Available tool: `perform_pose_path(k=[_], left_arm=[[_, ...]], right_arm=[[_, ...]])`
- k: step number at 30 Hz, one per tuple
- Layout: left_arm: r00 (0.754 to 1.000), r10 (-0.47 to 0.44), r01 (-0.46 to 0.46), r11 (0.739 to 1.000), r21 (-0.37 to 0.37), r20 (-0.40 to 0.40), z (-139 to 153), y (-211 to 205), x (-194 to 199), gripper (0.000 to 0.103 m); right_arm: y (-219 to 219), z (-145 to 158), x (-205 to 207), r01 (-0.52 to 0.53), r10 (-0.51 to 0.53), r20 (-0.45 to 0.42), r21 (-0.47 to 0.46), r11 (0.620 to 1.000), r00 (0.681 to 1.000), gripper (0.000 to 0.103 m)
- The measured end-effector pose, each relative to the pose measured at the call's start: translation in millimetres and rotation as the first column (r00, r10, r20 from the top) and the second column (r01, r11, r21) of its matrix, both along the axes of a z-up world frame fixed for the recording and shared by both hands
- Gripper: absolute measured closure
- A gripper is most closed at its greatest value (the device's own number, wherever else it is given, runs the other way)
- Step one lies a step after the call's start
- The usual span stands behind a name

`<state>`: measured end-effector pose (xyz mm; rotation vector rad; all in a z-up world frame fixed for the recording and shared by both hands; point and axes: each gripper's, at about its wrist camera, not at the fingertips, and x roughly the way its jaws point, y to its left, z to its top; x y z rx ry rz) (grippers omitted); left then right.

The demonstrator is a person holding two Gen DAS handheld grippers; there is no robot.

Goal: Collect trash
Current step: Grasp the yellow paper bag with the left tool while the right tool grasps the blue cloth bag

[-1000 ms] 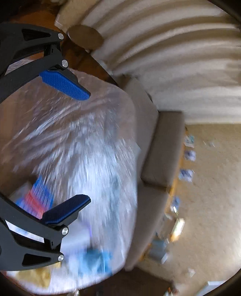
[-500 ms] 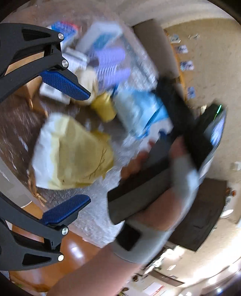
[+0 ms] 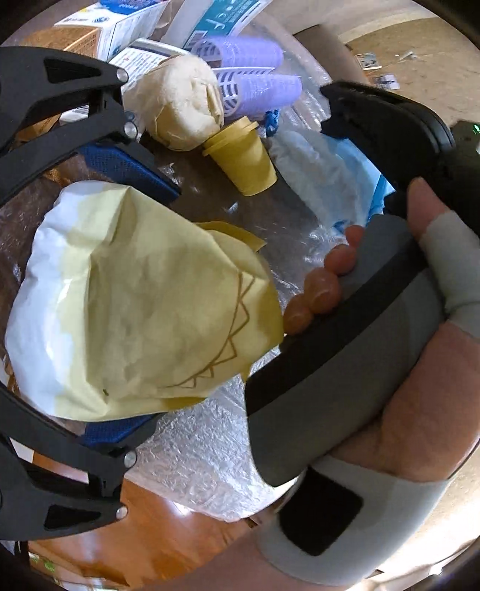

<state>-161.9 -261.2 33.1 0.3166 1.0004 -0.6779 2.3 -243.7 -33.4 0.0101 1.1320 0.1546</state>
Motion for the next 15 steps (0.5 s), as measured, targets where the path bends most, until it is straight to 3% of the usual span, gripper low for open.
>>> perform_pose_path(k=[5, 9, 15], left_arm=[[1.000, -0.009, 0.010, 1.000, -0.022, 0.016, 4.2, 0.5, -12.5, 0.018], [1.000, -0.009, 0.009, 0.998, -0.063, 0.013, 11.9, 15.4, -8.4, 0.043], [1.000, 0.002, -0.003, 0.994, -0.109, -0.014, 31.0, 53.8, -2.7, 0.046]], right_arm=[[-1.2, 7.7, -8.0, -0.015, 0.014, 0.046, 0.027, 1.000, 0.999, 0.043], [-6.9, 22.5, -13.2, -0.010, 0.009, 0.109, 0.004, 1.000, 0.994, 0.045], [-16.9, 48.4, -29.6, -0.008, 0.009, 0.186, -0.007, 1.000, 0.983, 0.047]])
